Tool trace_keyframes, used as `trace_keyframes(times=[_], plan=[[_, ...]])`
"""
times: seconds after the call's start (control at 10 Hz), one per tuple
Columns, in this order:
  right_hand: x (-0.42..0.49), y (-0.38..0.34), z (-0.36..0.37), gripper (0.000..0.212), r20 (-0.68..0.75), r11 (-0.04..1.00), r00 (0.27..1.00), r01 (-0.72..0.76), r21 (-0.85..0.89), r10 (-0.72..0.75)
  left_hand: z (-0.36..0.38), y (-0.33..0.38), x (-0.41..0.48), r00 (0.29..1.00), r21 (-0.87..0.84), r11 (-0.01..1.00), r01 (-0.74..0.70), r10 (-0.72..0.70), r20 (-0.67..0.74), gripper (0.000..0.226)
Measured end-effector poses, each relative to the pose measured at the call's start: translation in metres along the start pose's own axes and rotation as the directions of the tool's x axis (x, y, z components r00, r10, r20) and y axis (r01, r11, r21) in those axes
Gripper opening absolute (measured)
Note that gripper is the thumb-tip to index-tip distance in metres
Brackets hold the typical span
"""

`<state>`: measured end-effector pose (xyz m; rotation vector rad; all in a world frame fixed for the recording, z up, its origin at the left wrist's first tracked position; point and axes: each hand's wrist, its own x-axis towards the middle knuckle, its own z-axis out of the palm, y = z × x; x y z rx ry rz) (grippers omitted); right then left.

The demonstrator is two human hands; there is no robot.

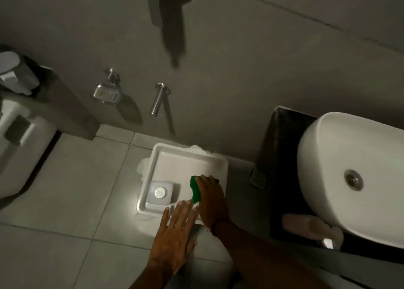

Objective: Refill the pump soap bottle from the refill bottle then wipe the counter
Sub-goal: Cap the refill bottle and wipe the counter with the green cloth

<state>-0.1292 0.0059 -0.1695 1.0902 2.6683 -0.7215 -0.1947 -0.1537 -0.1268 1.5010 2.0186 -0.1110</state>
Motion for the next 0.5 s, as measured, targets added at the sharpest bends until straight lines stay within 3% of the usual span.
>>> trace_keyframes(times=[0.2, 0.3, 0.4, 0.5], plan=[[0.034, 0.012, 0.039, 0.073, 0.047, 0.979, 0.999, 0.024, -0.201, -0.015, 0.034, -0.013, 0.014, 0.998, -0.038, 0.998, 0.048, -0.049, -0.024, 0.107], [0.036, 0.013, 0.054, 0.080, 0.137, 0.966, 0.991, 0.041, -0.256, -0.006, 0.054, -0.013, 0.019, 0.998, 0.013, 0.999, 0.038, -0.038, -0.043, 0.095], [0.036, 0.016, 0.056, 0.095, 0.174, 0.963, 0.985, 0.051, -0.264, -0.004, 0.061, -0.013, 0.021, 0.999, 0.025, 1.000, 0.018, -0.017, -0.031, 0.092], [0.036, 0.019, 0.042, 0.105, 0.250, 0.971, 0.968, 0.077, -0.224, -0.019, 0.049, -0.014, 0.015, 0.991, 0.032, 0.999, -0.023, 0.027, -0.132, 0.101]])
